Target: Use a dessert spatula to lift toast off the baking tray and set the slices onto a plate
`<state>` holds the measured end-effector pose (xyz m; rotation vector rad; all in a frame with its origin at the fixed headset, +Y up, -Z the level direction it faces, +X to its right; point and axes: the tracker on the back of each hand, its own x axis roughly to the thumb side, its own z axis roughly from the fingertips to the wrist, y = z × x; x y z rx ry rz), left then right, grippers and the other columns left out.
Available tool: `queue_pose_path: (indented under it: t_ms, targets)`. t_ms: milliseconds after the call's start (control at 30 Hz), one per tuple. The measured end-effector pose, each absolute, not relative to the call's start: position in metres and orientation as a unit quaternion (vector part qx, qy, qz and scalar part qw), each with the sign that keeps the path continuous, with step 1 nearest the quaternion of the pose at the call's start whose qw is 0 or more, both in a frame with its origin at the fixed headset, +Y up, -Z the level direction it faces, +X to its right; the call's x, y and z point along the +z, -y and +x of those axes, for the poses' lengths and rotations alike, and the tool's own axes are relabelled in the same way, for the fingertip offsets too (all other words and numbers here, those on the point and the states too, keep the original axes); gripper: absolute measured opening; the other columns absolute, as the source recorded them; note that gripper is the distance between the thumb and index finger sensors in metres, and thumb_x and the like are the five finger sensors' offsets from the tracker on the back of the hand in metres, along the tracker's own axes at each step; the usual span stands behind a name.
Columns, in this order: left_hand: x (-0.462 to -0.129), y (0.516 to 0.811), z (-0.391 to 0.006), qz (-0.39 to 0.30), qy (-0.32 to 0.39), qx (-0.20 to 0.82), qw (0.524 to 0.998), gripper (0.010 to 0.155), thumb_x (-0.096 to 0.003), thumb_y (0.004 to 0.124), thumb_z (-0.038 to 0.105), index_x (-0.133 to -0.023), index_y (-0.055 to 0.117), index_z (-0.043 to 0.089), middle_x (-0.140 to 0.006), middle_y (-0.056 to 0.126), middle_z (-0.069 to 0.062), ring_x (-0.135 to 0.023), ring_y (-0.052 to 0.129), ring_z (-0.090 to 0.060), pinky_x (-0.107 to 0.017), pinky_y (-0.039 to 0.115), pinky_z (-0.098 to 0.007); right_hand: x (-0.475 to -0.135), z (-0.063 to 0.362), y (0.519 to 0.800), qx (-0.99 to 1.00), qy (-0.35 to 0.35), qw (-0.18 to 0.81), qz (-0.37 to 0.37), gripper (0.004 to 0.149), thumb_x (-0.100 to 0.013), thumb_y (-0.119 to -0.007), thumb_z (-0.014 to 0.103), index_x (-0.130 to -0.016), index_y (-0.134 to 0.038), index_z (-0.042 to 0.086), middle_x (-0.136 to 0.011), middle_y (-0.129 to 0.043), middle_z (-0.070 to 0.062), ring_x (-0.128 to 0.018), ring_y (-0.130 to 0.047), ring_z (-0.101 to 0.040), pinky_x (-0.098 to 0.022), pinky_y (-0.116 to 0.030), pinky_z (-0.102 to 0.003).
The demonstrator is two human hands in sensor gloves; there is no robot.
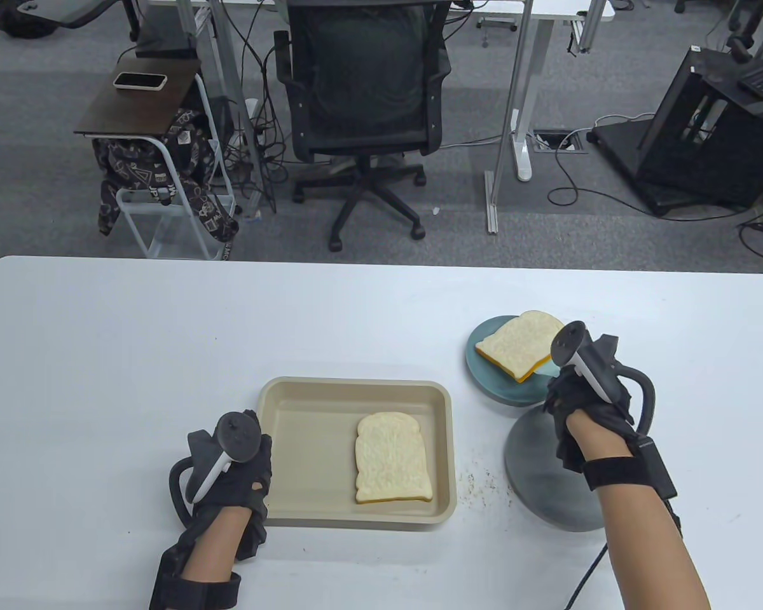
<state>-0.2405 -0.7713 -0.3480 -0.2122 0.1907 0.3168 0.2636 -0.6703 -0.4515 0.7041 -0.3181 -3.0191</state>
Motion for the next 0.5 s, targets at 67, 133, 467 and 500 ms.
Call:
queue_pose_path:
  t_ms: [67,133,467,500]
  targets:
    - [-0.348,0.771,-0.241,-0.105,-0.095,0.157,0.977,0.063,-0.0621,0.061,0.046,-0.114,0.044,0.015,-0.060,0.089,0.004,-0.023,0.093,-0.014,-0.054,0.083,-0.046,-0.459,0.260,0.661,-0.963,0.129,0.027,0.236,0.049,-0.041,-0.079,0.044,-0.087,-0.081,0.026,-0.042,-0.099,-0.005,-0.002,-0.093,-0.011,0.010,-0.087,-0.030]
    - [-0.348,0.771,-0.241,-0.105,-0.095,0.157,0.977,0.063,-0.0621,0.061,0.046,-0.114,0.044,0.015,-0.060,0.089,0.004,-0.023,0.093,-0.014,-0.054,0.083,-0.046,-0.465,0.259,0.652,-0.957,0.155,0.035,0.244,0.049,-0.041,-0.080,0.044,-0.087,-0.080,0.026,-0.042,-0.099,-0.006,-0.003,-0.093,-0.012,0.009,-0.086,-0.031]
    - [-0.348,0.771,-0.241,-0.107,-0.095,0.159,0.977,0.063,-0.0620,0.061,0.046,-0.114,0.044,0.015,-0.060,0.089,0.004,-0.023,0.093,-0.014,-0.054,0.083,-0.046,-0.469,0.257,0.632,-0.939,0.202,0.075,0.267,0.050,-0.040,-0.083,0.042,-0.086,-0.083,0.025,-0.042,-0.100,-0.009,-0.003,-0.094,-0.015,0.008,-0.086,-0.034]
    - [-0.348,0.771,-0.241,-0.107,-0.095,0.159,0.977,0.063,-0.0620,0.061,0.046,-0.114,0.044,0.015,-0.060,0.089,0.004,-0.023,0.093,-0.014,-0.054,0.083,-0.046,-0.467,0.257,0.632,-0.939,0.203,0.080,0.266,0.050,-0.040,-0.083,0.042,-0.086,-0.083,0.025,-0.042,-0.100,-0.009,-0.003,-0.094,-0.015,0.008,-0.086,-0.034]
